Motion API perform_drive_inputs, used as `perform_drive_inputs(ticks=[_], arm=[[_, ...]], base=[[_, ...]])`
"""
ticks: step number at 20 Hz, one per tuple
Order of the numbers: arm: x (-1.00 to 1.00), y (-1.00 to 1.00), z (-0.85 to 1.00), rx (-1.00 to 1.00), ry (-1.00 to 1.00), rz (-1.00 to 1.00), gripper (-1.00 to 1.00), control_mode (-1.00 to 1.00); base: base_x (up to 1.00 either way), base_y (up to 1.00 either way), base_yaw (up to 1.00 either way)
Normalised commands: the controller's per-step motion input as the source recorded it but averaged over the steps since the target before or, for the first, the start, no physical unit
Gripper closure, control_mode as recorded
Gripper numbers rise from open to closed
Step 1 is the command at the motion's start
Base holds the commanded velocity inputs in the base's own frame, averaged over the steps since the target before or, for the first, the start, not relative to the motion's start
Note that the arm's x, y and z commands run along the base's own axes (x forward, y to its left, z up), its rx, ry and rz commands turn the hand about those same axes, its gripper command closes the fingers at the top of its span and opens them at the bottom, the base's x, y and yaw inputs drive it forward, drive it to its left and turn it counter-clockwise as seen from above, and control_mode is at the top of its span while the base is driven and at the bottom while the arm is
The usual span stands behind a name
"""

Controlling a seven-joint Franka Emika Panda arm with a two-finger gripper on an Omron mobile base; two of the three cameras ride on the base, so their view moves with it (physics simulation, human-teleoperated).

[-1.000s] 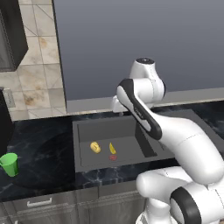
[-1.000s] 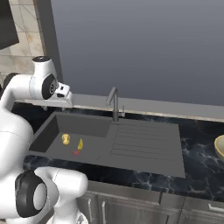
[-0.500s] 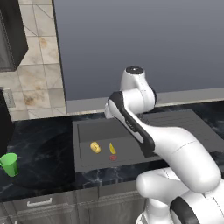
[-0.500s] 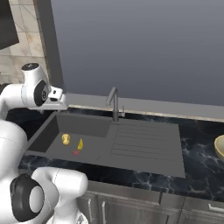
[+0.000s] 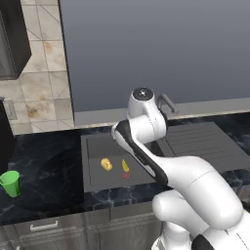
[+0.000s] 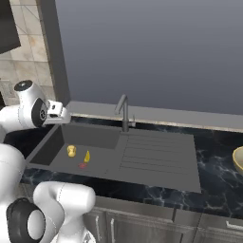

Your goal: Remove the lemon wedge and potato from the sink. Then move the bowl and cup from the counter to the sink for washing.

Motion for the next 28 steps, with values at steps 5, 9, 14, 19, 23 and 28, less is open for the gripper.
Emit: perform_drive_inputs(ticks=[5,9,14,19,23,28], arm=[[0.13,0.05,-0.1,0.0,0.0,0.0,-1.0,-1.0],[0.14,0.03,-0.09,0.01,0.0,0.0,-1.0,-1.0],[0.12,0.03,-0.1,0.0,0.0,0.0,-1.0,-1.0],[0.09,0.0,-0.11,0.01,0.0,0.06,-1.0,-1.0],[0.06,0.0,-0.12,0.05,0.0,0.16,-1.0,-1.0],[0.05,0.0,-0.12,0.06,0.0,0.17,-1.0,-1.0]], base=[[0.0,0.0,0.0],[0.0,0.0,0.0],[0.0,0.0,0.0],[0.0,0.0,0.0],[0.0,0.0,0.0],[0.0,0.0,0.0]])
